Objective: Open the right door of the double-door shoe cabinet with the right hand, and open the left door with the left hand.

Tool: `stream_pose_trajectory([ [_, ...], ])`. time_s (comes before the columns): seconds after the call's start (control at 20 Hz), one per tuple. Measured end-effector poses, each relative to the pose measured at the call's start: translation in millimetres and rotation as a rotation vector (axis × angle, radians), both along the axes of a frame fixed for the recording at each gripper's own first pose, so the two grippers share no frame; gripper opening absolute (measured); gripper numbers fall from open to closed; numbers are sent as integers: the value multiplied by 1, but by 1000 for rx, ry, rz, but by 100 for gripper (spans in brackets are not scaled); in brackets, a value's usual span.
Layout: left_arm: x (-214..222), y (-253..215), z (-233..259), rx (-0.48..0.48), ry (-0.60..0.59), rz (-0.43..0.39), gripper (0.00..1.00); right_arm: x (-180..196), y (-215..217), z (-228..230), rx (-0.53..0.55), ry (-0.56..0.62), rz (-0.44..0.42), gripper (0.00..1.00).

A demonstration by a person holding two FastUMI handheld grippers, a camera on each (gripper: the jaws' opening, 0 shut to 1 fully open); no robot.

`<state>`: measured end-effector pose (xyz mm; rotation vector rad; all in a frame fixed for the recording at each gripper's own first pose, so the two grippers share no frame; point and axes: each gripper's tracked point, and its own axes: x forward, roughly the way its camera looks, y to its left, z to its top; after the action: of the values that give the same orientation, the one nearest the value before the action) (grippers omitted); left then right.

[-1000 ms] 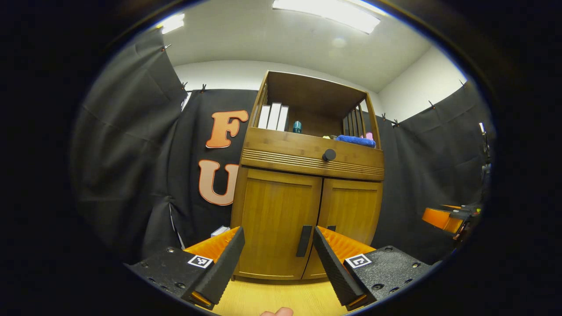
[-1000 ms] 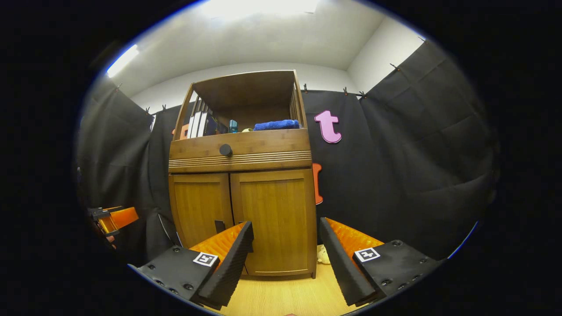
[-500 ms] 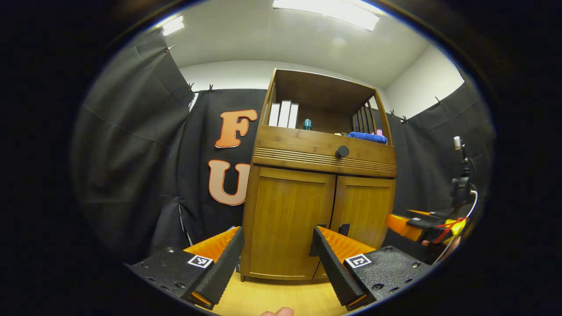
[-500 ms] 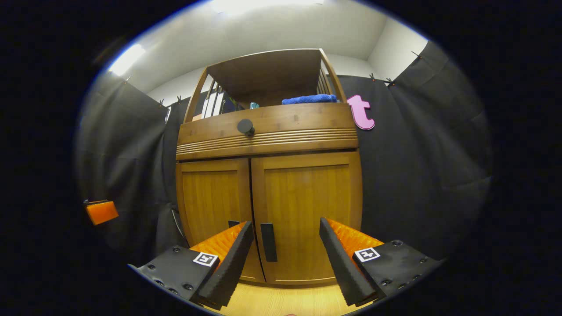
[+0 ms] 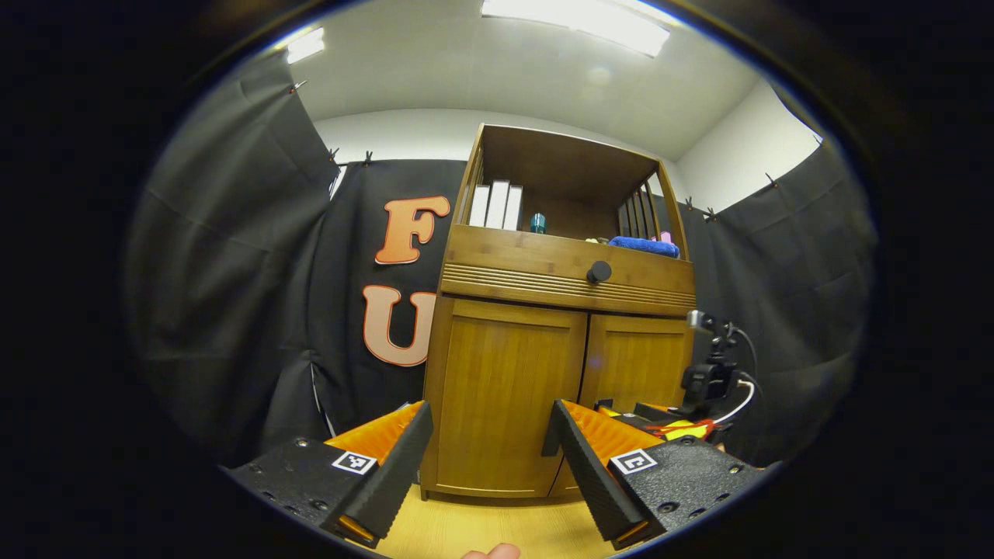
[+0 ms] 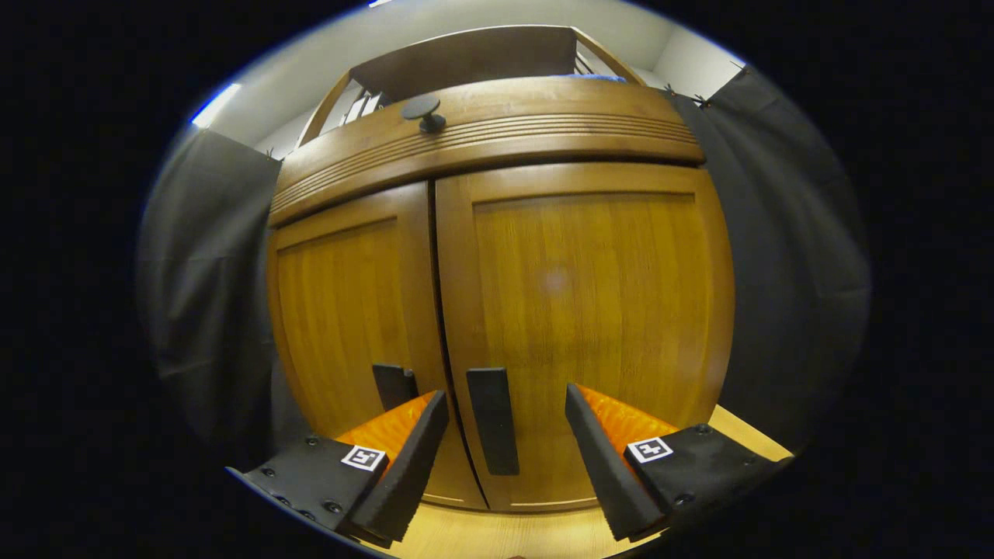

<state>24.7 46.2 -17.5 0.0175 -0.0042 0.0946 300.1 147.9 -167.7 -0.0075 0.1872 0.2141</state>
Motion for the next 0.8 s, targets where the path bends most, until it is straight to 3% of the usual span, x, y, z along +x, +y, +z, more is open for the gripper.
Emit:
stream_pose_trajectory([
  [0.45,-5,28,-4,11,-1,66,95,36,-1,-18,-85,-41,-32,98],
  [0.5,-5,31,-5,8,0,73,95,37,-1,-20,-86,-36,-31,89],
  [0.55,-7,33,-6,4,3,79,95,37,-4,-22,-91,-40,-46,89],
  [0.6,-7,34,-7,-1,6,81,95,38,-3,-22,-82,-46,-48,98],
  [0.7,-9,35,-8,-14,5,84,92,39,-2,-25,-51,-45,-49,92],
  [0.75,-11,36,-7,-16,0,86,92,39,-2,-26,-37,-40,-48,95],
  [0.8,-11,37,-6,-13,-4,88,92,40,-2,-26,-28,-39,-47,89],
])
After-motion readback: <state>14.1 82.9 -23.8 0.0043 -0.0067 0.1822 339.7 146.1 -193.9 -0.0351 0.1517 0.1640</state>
